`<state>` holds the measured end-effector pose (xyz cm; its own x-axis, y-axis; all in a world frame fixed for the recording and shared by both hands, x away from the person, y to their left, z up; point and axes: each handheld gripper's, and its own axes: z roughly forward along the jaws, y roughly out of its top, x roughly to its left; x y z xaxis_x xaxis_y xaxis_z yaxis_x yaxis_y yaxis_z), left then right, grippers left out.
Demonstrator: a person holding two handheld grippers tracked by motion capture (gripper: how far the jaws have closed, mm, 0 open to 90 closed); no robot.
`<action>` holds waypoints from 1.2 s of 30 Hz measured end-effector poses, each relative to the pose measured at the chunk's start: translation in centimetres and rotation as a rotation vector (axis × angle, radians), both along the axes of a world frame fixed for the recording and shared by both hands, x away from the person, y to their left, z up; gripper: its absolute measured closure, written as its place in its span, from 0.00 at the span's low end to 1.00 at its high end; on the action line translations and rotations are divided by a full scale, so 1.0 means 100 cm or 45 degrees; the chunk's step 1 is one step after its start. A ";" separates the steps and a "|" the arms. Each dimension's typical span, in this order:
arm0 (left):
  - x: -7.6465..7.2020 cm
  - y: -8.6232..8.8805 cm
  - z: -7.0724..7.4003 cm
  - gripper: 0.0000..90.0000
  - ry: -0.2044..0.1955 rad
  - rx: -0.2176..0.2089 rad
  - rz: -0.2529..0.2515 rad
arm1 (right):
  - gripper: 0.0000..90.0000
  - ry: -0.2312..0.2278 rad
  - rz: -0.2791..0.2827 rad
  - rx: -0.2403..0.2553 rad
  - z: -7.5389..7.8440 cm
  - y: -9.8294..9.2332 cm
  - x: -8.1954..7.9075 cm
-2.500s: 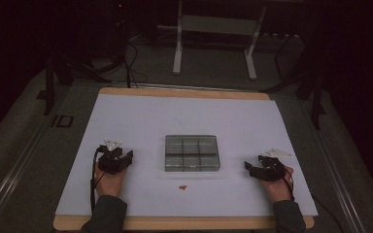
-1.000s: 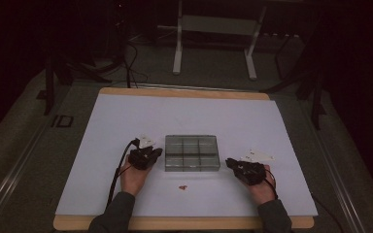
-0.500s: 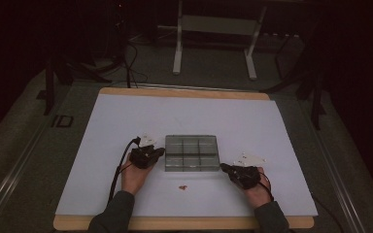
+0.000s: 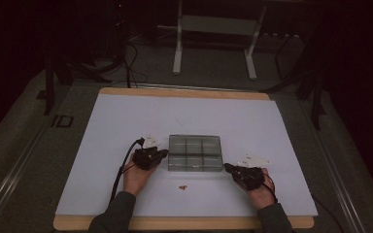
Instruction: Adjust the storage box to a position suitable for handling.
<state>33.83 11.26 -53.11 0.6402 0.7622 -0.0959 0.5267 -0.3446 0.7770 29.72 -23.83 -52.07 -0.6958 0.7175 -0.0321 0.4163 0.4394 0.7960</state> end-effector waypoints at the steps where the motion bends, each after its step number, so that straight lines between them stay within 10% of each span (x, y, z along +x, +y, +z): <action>1: -0.001 0.000 0.000 1.00 0.000 0.006 -0.001 | 0.98 -0.010 -0.017 0.006 0.002 -0.003 0.000; 19: -0.019 0.021 0.007 0.88 -0.010 -0.012 0.087 | 0.95 -0.058 0.051 0.131 0.020 0.006 -0.004; 36: -0.026 0.037 0.008 0.75 -0.019 -0.055 0.166 | 0.94 -0.042 0.175 0.106 0.017 0.039 -0.007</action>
<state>31.20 15.00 -52.34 0.5373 0.8346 -0.1215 0.5534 -0.2402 0.7975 28.99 -19.92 -50.33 -0.7871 0.6168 -0.0007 0.3300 0.4221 0.8444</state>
